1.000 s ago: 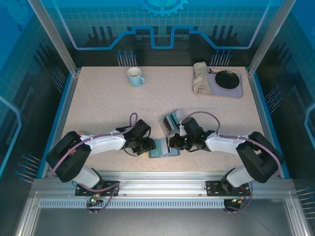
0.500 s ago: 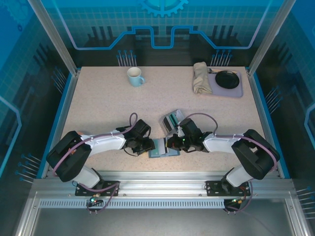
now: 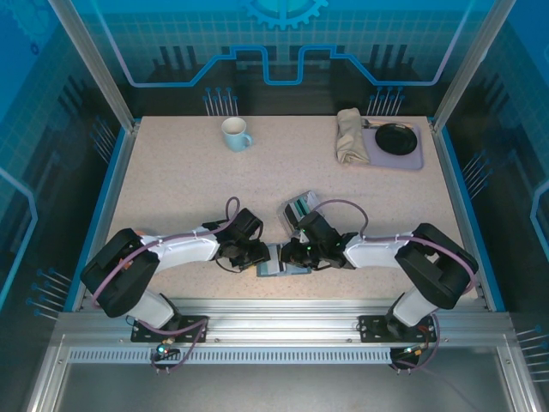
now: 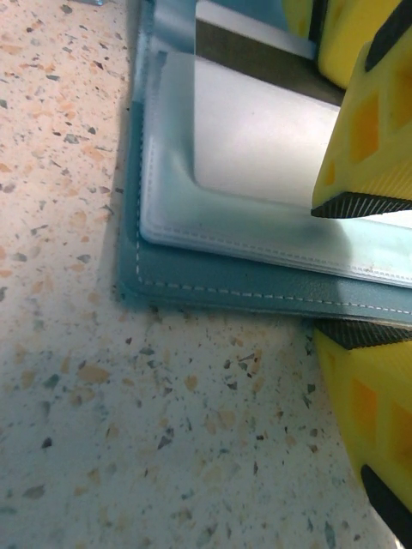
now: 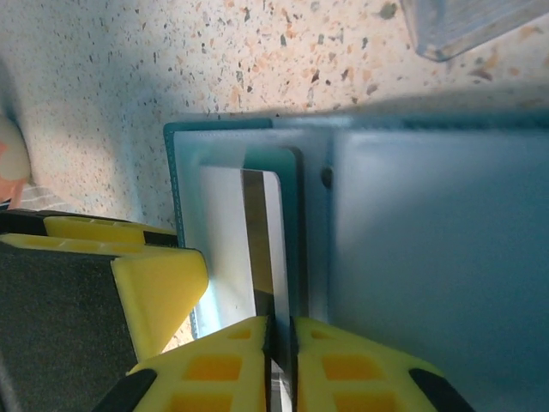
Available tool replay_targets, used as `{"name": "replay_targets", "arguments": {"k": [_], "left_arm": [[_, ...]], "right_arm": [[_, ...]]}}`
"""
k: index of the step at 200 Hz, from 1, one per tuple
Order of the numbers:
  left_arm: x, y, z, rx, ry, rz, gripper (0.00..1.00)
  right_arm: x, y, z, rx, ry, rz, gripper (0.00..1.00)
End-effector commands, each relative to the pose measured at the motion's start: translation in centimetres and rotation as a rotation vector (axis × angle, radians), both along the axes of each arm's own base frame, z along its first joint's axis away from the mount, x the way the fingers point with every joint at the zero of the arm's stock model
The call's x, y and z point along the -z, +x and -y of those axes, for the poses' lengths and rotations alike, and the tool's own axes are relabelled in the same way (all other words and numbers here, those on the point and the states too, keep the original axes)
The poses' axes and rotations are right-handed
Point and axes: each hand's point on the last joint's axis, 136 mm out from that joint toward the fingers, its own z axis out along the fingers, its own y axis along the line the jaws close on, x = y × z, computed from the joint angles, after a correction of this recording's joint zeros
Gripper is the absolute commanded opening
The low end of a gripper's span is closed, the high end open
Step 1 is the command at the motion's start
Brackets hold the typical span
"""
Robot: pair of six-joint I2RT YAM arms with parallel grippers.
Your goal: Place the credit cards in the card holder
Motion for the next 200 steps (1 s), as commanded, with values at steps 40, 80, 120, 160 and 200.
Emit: {"name": "replay_targets", "arguments": {"k": [40, 80, 120, 160, 200], "left_arm": [[0.3, 0.0, 1.0, 0.019, -0.032, 0.003, 0.40], [0.2, 0.0, 1.0, 0.017, -0.041, 0.003, 0.40], [-0.2, 0.1, 1.5, 0.008, -0.071, 0.005, 0.40], [-0.2, -0.1, 1.7, -0.015, -0.103, -0.003, 0.39], [-0.1, -0.4, 1.7, -0.022, -0.117, -0.008, 0.39]], "right_arm": [[0.0, 0.0, 0.8, 0.015, -0.078, -0.009, 0.21], [0.2, -0.4, 1.3, 0.011, -0.072, -0.020, 0.16], [0.0, 0.0, 0.9, 0.030, -0.036, -0.021, 0.04], [0.1, 0.6, 2.0, 0.098, -0.035, 0.003, 0.00], [0.5, 0.3, 2.6, 0.131, -0.045, -0.001, 0.00]]}}
